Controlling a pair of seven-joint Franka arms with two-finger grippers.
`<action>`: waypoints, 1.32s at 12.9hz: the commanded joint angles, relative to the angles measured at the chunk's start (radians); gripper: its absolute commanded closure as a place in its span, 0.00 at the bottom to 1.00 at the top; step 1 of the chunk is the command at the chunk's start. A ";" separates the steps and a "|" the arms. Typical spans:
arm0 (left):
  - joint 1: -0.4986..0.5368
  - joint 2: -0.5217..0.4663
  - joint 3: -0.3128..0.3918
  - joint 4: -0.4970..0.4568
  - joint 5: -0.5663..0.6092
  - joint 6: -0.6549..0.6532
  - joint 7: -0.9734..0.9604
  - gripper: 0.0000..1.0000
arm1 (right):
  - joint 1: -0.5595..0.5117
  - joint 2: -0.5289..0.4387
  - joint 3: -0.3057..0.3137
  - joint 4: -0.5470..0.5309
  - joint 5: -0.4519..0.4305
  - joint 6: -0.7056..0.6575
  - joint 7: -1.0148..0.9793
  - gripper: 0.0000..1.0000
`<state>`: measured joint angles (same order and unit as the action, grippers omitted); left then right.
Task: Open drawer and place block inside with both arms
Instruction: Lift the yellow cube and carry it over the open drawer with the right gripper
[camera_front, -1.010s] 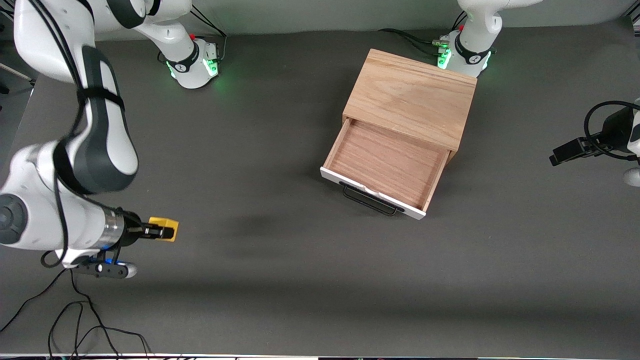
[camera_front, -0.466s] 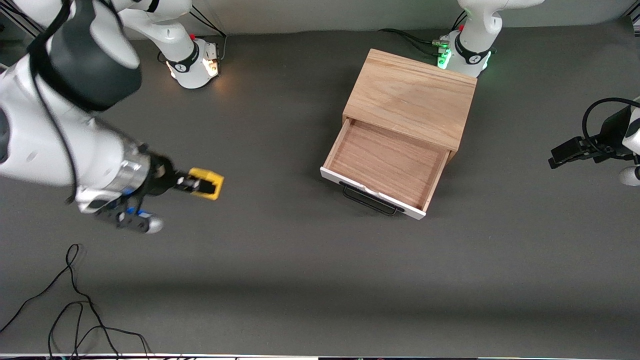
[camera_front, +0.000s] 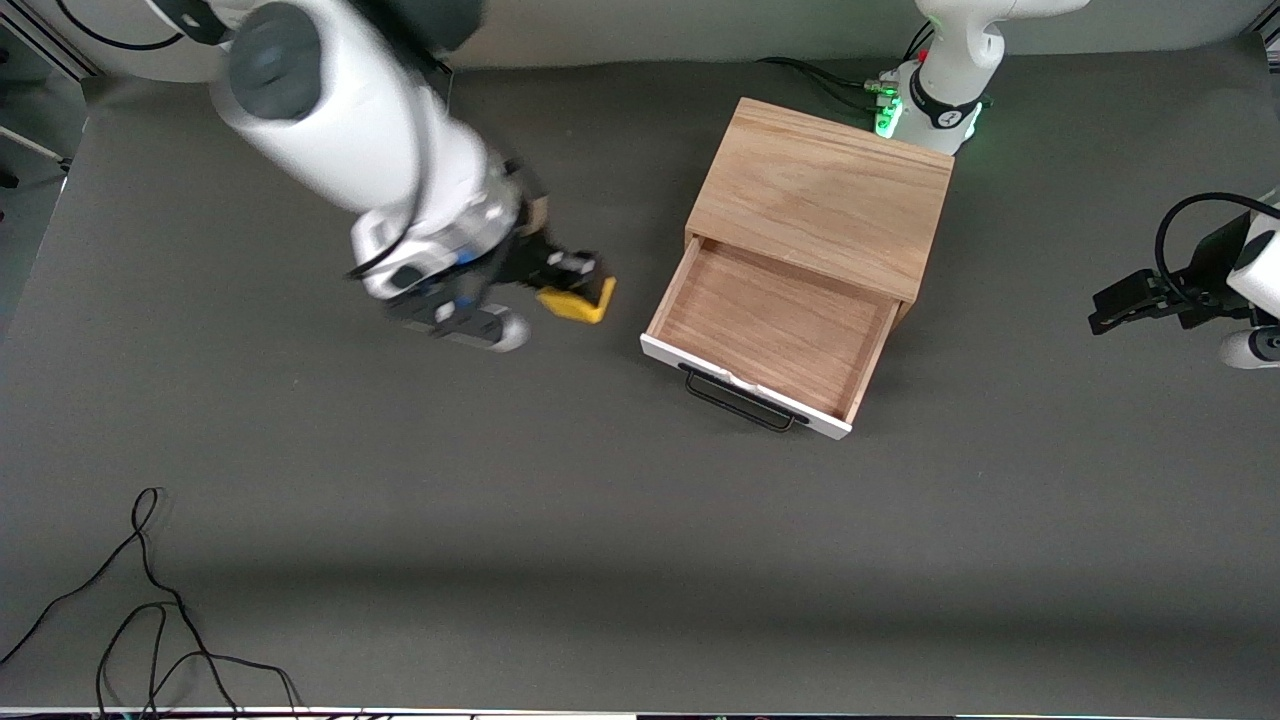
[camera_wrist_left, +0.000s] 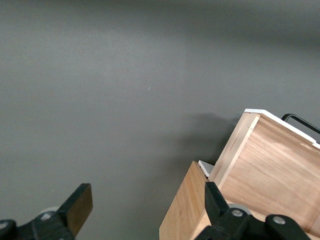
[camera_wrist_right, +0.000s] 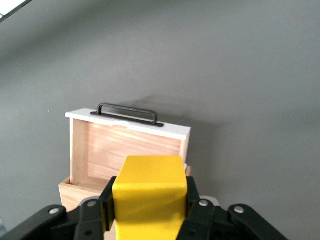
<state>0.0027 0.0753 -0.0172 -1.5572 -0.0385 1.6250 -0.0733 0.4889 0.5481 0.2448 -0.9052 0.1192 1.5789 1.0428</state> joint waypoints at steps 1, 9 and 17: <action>-0.016 -0.032 0.014 -0.034 0.009 0.015 0.021 0.00 | 0.092 0.071 -0.007 0.020 -0.053 0.039 0.036 0.66; -0.024 -0.034 0.014 -0.035 0.009 0.007 0.024 0.00 | 0.263 0.300 -0.018 0.008 -0.181 0.262 0.183 0.66; -0.024 -0.032 0.014 -0.034 0.009 -0.002 0.053 0.00 | 0.309 0.394 -0.018 -0.032 -0.208 0.369 0.305 0.45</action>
<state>-0.0061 0.0753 -0.0166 -1.5616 -0.0383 1.6244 -0.0386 0.7867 0.9447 0.2331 -0.9281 -0.0633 1.9254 1.3052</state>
